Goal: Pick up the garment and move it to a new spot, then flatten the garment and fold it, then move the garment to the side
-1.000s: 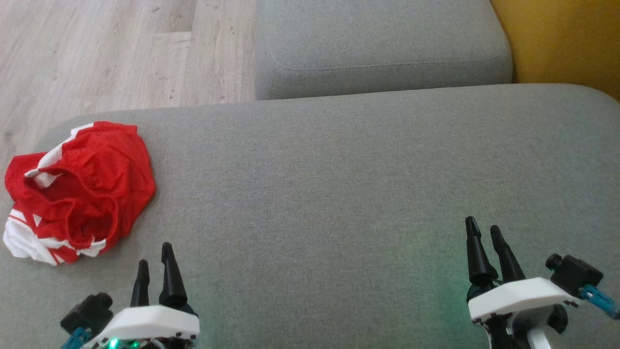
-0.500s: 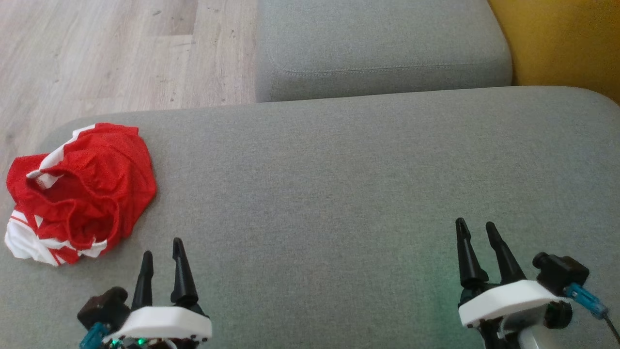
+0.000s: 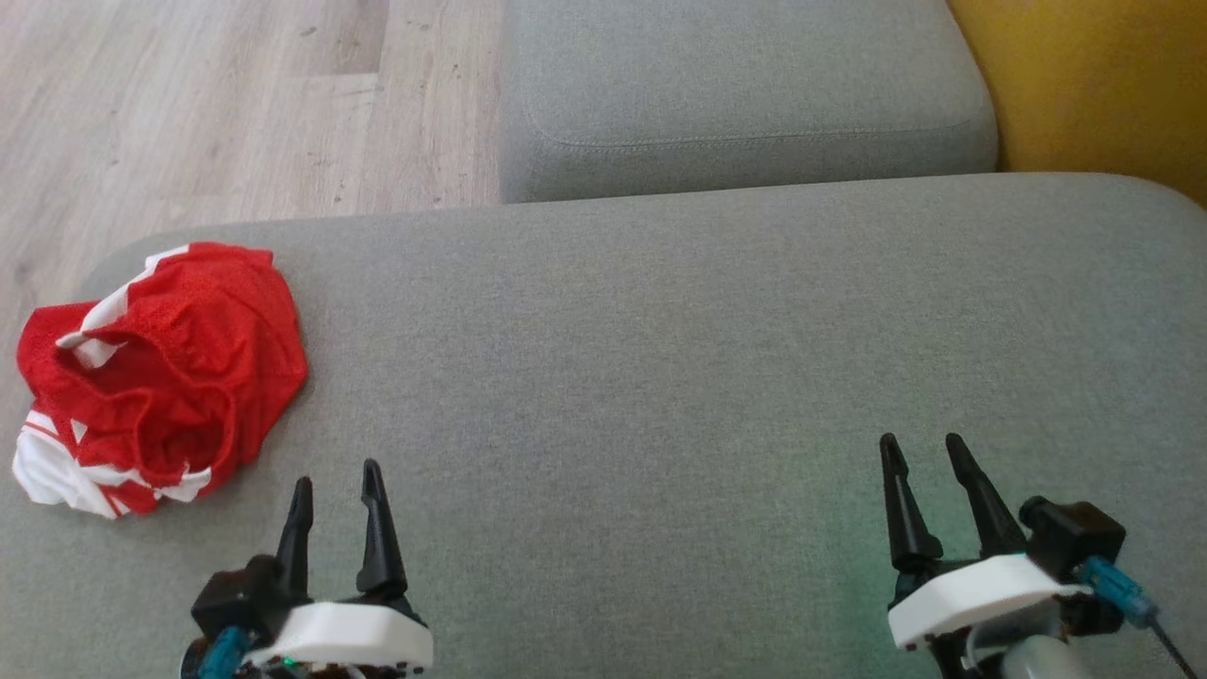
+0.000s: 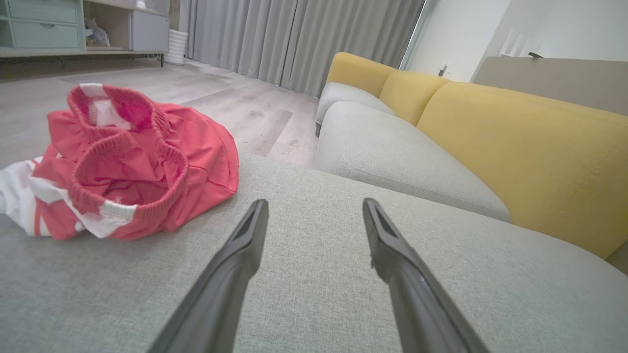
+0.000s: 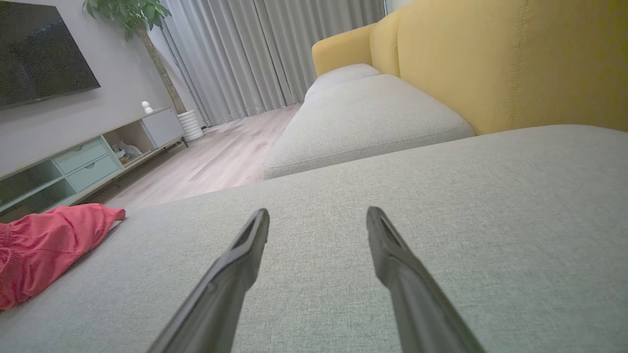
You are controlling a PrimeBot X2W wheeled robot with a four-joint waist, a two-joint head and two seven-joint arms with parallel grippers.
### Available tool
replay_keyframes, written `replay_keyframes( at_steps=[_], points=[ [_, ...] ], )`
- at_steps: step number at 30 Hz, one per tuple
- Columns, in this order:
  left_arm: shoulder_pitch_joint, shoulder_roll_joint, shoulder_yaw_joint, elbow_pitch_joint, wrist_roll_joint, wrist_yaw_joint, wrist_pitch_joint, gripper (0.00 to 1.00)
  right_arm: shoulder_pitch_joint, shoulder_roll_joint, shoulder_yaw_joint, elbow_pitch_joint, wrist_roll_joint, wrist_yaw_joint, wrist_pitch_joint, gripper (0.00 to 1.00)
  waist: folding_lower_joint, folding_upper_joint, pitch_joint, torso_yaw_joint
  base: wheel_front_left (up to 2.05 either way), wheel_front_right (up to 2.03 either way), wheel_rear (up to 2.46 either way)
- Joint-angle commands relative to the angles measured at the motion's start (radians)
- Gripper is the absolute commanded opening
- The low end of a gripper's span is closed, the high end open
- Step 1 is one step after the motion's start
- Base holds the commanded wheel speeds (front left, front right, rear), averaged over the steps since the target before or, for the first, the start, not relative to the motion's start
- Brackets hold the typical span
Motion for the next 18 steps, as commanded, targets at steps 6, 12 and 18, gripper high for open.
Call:
replay_keyframes(
  at_steps=[6, 12, 18],
  points=[
    [-0.03, 0.009, 0.007, -0.023, 0.101, 0.027, -0.037, 1.0, -0.032, -0.01, 0.031, -0.028, -0.113, 0.0, -0.034, 1.0, 0.0001, -0.0001, -0.004, -0.002, 0.0, 0.0, 0.0],
    [-0.033, 0.009, 0.004, -0.019, 0.156, 0.042, -0.052, 1.0, -0.032, -0.01, 0.035, -0.025, -0.172, 0.0, -0.049, 1.0, 0.0001, -0.0001, -0.005, -0.003, 0.0, 0.0, 0.0],
    [-0.03, 0.009, 0.004, -0.018, 0.232, 0.054, -0.072, 1.0, -0.034, -0.011, 0.039, -0.024, -0.258, -0.001, -0.069, 1.0, 0.0001, -0.0001, -0.008, -0.003, 0.0, 0.0, 0.0]
  ],
)
